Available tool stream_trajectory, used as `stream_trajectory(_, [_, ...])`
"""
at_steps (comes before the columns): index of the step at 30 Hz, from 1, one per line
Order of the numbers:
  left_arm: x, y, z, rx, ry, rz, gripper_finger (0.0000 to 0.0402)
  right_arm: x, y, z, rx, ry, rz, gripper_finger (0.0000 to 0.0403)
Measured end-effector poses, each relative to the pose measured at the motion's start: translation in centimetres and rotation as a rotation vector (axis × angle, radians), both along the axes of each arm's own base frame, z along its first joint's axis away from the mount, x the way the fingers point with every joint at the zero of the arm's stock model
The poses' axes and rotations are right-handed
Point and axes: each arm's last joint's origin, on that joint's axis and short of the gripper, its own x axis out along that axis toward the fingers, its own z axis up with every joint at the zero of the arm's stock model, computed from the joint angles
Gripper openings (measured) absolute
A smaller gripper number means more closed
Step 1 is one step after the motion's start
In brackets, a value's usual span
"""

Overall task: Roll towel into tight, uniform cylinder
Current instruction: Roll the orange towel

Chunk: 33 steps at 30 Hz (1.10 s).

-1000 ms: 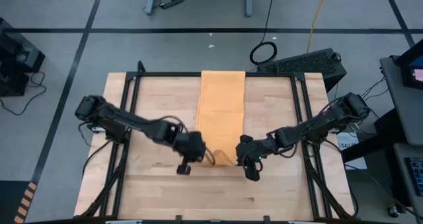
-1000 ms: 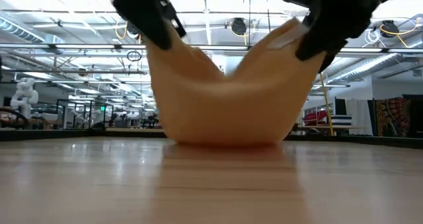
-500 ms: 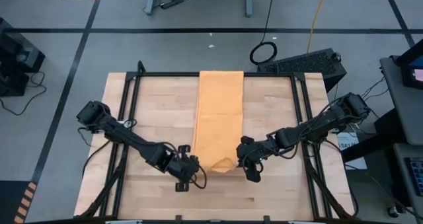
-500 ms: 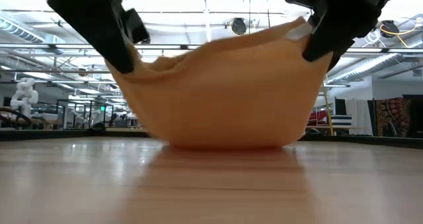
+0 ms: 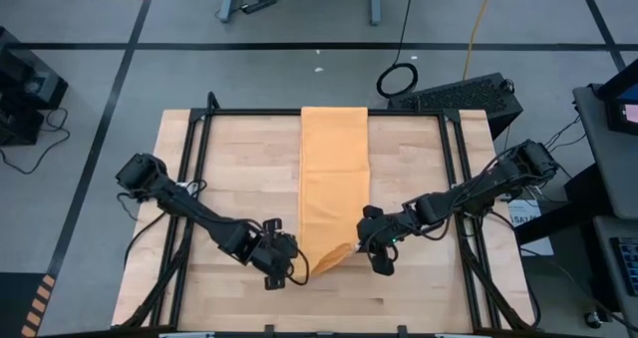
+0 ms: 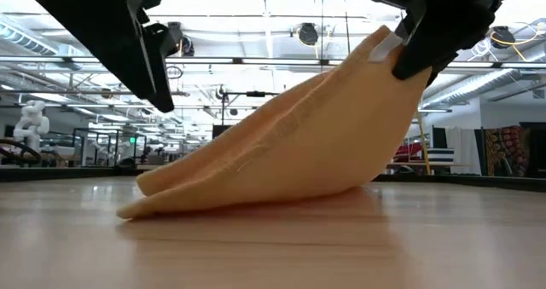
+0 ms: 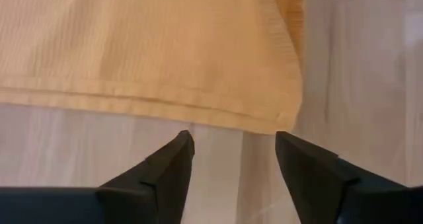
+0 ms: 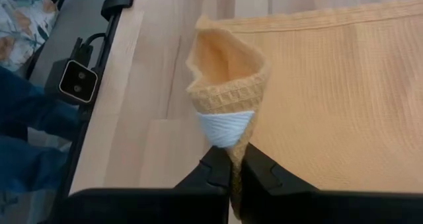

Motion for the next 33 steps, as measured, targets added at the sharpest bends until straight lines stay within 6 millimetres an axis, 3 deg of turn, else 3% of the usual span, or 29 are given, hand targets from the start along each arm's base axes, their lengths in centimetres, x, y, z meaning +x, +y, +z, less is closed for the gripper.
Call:
stream_trajectory(3, [0.0, -0.8, -0.1, -0.013, -0.054, -0.049, 0.0227, 0.0, 0.0, 0.0, -0.002, 0.000, 0.003, 0.0004])
stream_trajectory(7, [-0.5, -1.8, -1.6, -0.062, -0.141, -0.099, 0.0227, 0.0, 0.0, 0.0, 0.006, 0.004, -0.005, 0.0004])
stream_trajectory(13, [-1.7, -2.7, -4.5, 0.111, -0.225, -0.299, 0.0209, 0.0, 0.0, 0.0, 0.004, 0.003, -0.006, 0.0004])
stream_trajectory(19, [-1.7, -2.8, -7.5, 0.241, -0.232, -0.385, 0.0210, 0.0, 0.1, 0.0, 0.010, 0.002, -0.009, 0.0004])
stream_trajectory(28, [-0.6, -3.6, -8.5, 0.239, -0.365, -0.437, 0.0263, -0.2, 0.5, 0.0, 0.011, 0.004, 0.008, 0.0004])
stream_trajectory(33, [-0.5, -3.5, -9.4, 0.276, -0.337, -0.461, 0.0263, -0.2, 0.6, 0.0, 0.010, 0.007, 0.010, 0.0004])
